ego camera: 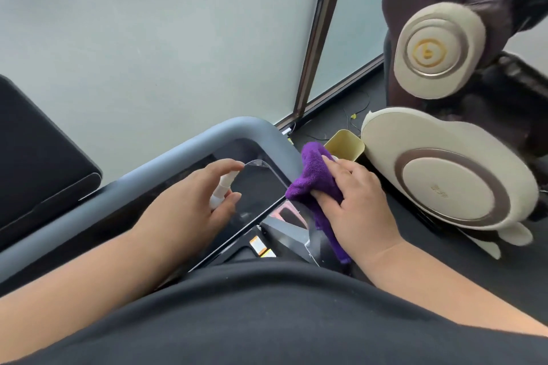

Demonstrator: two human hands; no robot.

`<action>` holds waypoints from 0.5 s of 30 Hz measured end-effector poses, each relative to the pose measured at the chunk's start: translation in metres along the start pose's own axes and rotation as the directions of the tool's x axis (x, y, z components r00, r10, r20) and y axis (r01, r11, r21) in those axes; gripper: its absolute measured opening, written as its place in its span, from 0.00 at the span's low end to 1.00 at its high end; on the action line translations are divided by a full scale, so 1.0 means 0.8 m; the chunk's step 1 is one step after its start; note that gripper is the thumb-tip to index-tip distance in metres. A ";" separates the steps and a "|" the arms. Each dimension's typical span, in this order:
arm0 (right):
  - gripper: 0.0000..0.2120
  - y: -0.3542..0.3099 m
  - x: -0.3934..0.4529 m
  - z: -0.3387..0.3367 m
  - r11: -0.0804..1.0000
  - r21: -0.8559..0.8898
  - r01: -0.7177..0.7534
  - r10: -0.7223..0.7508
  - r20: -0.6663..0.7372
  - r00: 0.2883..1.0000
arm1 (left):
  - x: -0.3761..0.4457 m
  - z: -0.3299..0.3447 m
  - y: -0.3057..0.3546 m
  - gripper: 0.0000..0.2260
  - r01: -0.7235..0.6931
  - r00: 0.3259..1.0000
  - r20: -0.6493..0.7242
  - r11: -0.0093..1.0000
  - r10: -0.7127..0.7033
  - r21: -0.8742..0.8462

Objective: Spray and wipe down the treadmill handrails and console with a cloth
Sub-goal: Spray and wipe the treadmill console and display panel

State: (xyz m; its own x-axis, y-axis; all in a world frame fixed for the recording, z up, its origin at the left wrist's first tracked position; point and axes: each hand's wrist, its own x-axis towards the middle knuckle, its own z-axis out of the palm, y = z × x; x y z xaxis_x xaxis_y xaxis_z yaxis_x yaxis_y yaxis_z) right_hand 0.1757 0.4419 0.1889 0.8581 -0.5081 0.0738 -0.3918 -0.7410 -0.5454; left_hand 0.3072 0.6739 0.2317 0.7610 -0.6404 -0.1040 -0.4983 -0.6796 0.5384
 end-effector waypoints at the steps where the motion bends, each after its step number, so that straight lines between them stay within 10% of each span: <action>1: 0.28 0.005 -0.004 0.001 0.997 -0.079 -0.025 0.030 0.066 0.997 | 0.004 0.002 0.002 0.18 -0.010 1.000 0.001 1.000 0.010 0.004; 15: 0.40 -0.045 0.081 0.071 0.858 -0.491 0.150 0.017 0.320 0.947 | -0.034 -0.011 -0.036 0.20 0.153 0.988 -0.003 0.987 -0.153 -0.041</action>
State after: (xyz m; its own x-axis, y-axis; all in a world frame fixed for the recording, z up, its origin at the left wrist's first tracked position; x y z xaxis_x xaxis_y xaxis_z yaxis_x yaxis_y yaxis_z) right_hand 0.2643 0.4607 0.1663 0.9124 -0.3537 -0.2062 -0.3704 -0.9277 -0.0474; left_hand 0.3045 0.7136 0.2262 0.8294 -0.5280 -0.1827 -0.3587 -0.7539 0.5504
